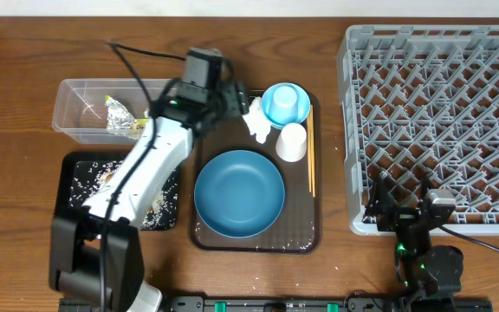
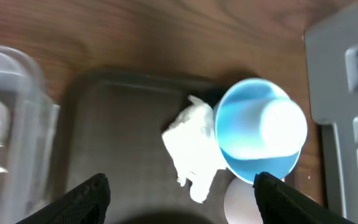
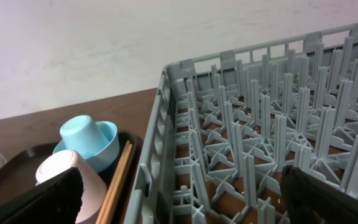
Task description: Sort waste into correct bins and load items into the dishwasher rack
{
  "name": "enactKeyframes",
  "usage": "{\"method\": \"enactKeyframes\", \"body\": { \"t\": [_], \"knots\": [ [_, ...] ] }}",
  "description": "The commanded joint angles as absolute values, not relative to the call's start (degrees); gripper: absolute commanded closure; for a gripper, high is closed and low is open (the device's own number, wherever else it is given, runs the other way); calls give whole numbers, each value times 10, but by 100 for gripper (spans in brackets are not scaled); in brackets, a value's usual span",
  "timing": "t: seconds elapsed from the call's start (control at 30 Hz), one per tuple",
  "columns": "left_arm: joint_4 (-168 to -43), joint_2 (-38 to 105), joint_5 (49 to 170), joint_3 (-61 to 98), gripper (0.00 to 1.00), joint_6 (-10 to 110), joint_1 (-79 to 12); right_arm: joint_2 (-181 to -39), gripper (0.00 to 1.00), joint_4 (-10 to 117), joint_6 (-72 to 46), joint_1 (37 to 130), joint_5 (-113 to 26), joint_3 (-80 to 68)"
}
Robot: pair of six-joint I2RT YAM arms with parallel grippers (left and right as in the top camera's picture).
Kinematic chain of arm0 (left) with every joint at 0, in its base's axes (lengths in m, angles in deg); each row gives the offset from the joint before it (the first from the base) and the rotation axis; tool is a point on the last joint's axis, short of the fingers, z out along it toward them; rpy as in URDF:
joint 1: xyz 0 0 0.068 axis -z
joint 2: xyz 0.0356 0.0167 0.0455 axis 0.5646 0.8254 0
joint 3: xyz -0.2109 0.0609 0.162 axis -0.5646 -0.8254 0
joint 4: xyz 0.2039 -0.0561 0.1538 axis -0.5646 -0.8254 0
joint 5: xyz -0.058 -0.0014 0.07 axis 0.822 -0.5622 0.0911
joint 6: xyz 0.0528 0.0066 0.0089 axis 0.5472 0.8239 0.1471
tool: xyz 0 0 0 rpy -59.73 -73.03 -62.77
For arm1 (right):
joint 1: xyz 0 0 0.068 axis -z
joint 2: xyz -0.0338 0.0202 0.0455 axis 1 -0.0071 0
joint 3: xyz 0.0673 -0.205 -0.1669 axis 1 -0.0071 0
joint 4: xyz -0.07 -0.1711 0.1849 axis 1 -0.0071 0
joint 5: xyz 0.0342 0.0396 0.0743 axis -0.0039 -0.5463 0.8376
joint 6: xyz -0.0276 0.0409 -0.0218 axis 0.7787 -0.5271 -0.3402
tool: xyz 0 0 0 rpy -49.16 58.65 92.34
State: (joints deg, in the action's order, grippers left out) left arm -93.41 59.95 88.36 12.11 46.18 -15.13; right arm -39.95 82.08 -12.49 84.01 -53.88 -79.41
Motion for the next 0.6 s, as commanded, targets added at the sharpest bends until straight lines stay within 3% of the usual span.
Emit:
{"method": "enactKeyframes", "body": {
  "t": [0.0,0.2,0.57],
  "knots": [
    [-930,644,860,120,23,461,-150,-397,1,820,-118,835,-544,-796],
    [-927,704,890,120,36,458,-149,-397,1,820,-118,835,-544,-796],
    [-893,746,898,120,36,471,-130,-397,1,820,-118,835,-544,-796]
  ]
}}
